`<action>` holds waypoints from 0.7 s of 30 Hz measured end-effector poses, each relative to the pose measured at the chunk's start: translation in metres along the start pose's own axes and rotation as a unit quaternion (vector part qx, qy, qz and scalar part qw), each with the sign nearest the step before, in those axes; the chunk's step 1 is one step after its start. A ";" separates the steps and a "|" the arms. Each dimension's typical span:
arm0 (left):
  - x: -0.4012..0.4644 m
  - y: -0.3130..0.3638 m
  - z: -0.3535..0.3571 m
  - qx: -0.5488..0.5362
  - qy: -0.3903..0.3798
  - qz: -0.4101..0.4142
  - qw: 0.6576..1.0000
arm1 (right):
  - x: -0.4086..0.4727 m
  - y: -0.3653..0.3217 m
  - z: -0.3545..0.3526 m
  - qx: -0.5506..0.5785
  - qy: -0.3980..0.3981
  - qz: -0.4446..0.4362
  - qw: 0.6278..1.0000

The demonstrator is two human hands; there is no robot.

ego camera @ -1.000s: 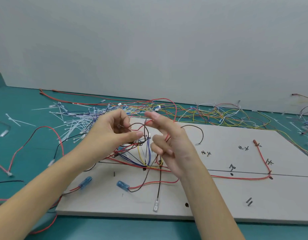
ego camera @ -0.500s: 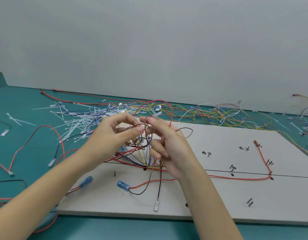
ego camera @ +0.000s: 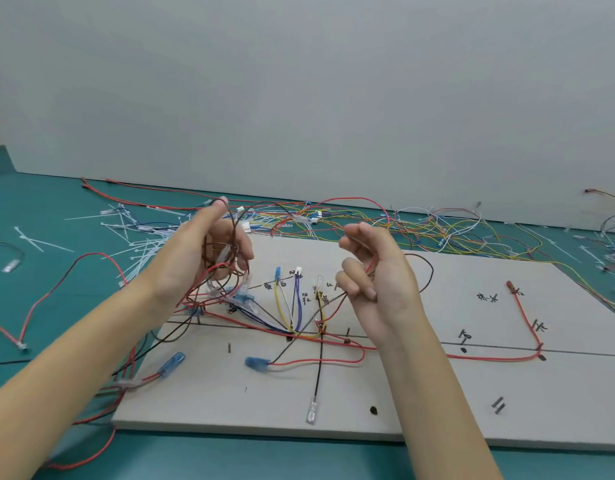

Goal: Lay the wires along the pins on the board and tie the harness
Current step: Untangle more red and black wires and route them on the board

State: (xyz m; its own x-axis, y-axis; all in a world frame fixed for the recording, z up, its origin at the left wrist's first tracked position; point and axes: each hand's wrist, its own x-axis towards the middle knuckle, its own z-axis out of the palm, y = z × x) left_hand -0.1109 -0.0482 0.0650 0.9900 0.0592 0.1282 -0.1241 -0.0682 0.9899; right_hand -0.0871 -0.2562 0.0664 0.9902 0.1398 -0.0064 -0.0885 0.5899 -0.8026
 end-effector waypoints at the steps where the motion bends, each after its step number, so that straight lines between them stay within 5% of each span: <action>1: 0.001 -0.001 -0.001 0.012 0.004 -0.001 1.000 | -0.001 0.001 0.001 -0.011 -0.010 0.004 1.000; 11: -0.004 -0.014 0.021 0.045 0.005 0.122 0.991 | -0.015 0.024 0.023 -0.156 -0.146 -0.028 0.977; 21: -0.004 -0.024 0.028 0.055 0.014 0.157 0.986 | -0.018 0.030 0.026 -0.186 -0.136 -0.081 0.970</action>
State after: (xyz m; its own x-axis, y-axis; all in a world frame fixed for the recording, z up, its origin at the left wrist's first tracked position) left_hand -0.1105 -0.0750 0.0393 0.9017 0.0458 0.4299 -0.4140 -0.1948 0.8892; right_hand -0.1105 -0.2208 0.0579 0.9177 0.3040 0.2557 0.1624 0.3004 -0.9399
